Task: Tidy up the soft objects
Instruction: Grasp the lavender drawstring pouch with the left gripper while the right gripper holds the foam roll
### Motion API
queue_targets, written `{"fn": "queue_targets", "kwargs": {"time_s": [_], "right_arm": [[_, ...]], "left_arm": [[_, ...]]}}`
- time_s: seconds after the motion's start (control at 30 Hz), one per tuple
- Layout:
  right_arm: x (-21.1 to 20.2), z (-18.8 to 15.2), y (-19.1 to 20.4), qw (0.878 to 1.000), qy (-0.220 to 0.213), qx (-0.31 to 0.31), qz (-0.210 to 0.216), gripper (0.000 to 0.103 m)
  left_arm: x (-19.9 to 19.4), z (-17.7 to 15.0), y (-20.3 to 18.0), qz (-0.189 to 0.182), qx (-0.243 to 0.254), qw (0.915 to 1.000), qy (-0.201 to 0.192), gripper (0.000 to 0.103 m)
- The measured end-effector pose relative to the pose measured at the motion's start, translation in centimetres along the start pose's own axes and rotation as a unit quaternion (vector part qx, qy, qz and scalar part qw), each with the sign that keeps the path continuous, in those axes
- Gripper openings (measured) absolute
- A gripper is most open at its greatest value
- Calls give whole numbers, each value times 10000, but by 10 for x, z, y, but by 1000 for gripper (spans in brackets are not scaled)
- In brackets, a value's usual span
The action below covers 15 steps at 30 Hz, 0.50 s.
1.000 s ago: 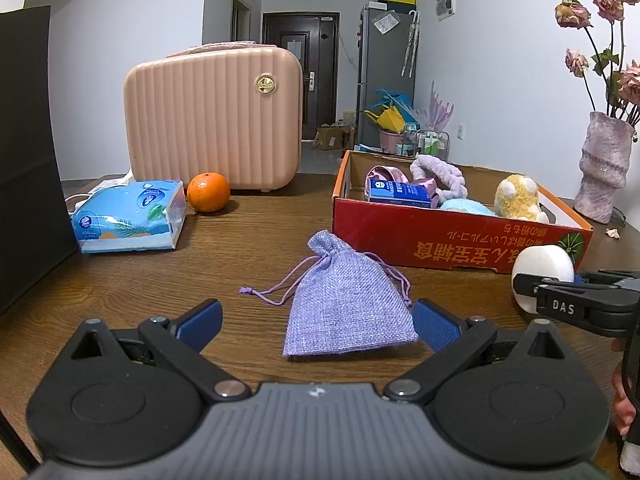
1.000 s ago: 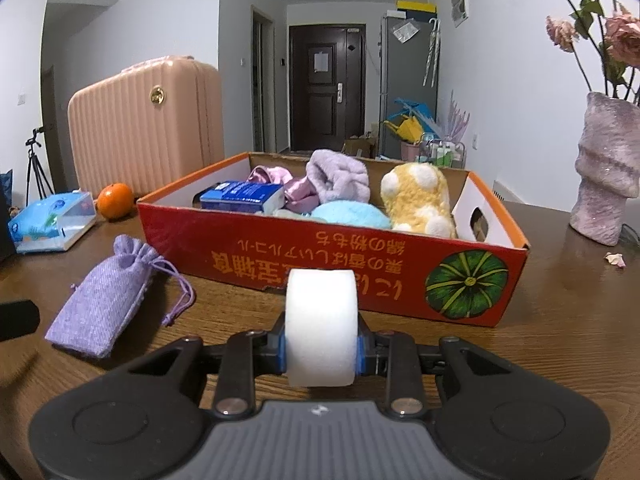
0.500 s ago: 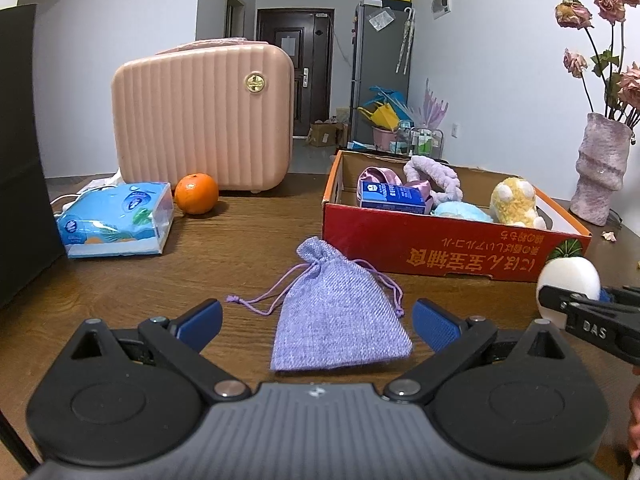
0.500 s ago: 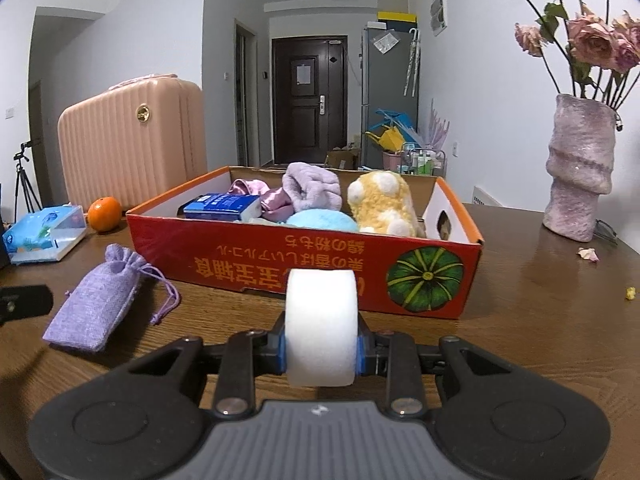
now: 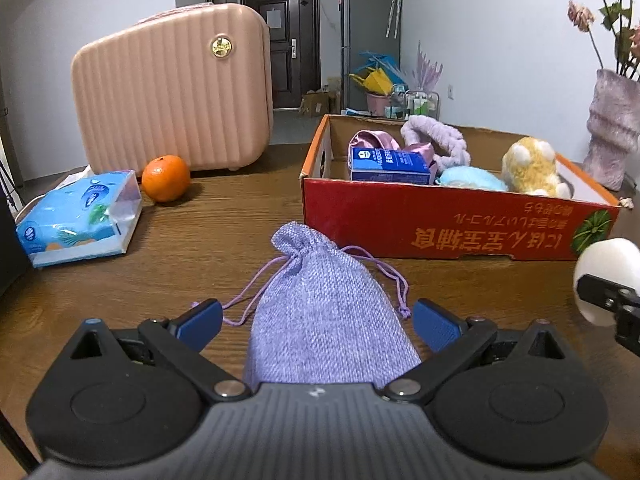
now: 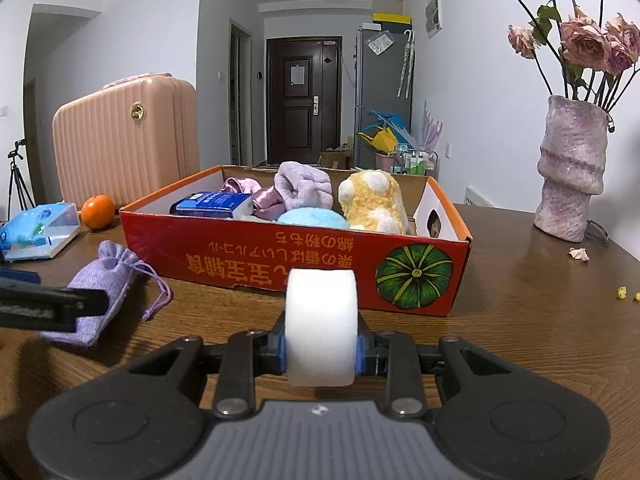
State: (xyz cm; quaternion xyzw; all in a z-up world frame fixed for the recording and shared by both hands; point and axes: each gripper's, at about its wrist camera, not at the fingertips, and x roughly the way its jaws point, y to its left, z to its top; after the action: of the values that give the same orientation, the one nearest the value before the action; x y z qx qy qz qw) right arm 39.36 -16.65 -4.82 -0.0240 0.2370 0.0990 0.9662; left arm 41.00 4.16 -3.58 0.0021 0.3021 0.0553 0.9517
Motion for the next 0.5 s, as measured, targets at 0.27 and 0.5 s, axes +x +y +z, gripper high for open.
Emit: {"fn": "queue_targets", "kwargs": {"time_s": [0.27,0.5], "right_arm": [[1,0,0,10000,14,-14,8,29],[1,0,1,10000,18,-10,4,29]], "left_arm": [[25,5,1,138,-61,9994,308,103],[30,5,4,101,-79,9990,437,86]]}}
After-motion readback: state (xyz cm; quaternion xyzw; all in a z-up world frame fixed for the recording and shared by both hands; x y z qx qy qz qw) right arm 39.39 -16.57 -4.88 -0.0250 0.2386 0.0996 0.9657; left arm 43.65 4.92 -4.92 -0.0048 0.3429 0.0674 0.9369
